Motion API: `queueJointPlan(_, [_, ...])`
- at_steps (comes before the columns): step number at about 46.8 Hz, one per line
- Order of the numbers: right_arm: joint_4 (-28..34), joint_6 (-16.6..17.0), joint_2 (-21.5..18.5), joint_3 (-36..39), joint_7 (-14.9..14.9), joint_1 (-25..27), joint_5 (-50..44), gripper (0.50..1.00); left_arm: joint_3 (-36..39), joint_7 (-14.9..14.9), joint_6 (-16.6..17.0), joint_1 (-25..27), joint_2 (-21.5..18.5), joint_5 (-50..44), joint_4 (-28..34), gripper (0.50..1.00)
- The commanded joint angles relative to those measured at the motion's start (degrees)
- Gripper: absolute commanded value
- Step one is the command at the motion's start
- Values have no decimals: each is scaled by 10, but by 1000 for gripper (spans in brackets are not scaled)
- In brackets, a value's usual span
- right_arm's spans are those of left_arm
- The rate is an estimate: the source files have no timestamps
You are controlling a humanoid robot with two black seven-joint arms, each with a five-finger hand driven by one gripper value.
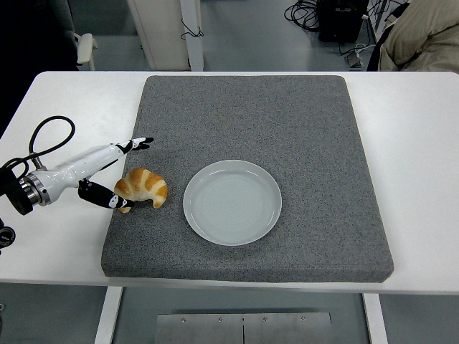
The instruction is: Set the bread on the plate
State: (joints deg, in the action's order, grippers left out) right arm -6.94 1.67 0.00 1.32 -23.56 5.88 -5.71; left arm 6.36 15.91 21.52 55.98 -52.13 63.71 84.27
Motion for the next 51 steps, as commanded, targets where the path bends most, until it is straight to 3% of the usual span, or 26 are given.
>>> queueJointPlan(1, [0, 0, 0, 0, 0, 0, 0, 1000, 1, 0, 2, 0, 0, 0, 0, 963])
queueJointPlan(7, [0, 0, 0, 0, 0, 0, 0, 1000, 1, -6, 9, 0, 5, -4, 0, 963])
queueJointPlan(16, [0, 0, 0, 0, 0, 0, 0, 1000, 5, -22, 54, -15, 26, -5, -1, 963])
queueJointPlan(41, [0, 0, 0, 0, 1, 0, 0, 1000, 11, -47, 54, -17, 47, -6, -11, 961])
queueJointPlan(46, [0, 0, 0, 0, 0, 0, 0, 1000, 12, -52, 53, -17, 53, -6, -18, 945])
queueJointPlan(51, [0, 0, 0, 0, 0, 0, 0, 1000, 11, -50, 53, -16, 54, -6, -19, 887])
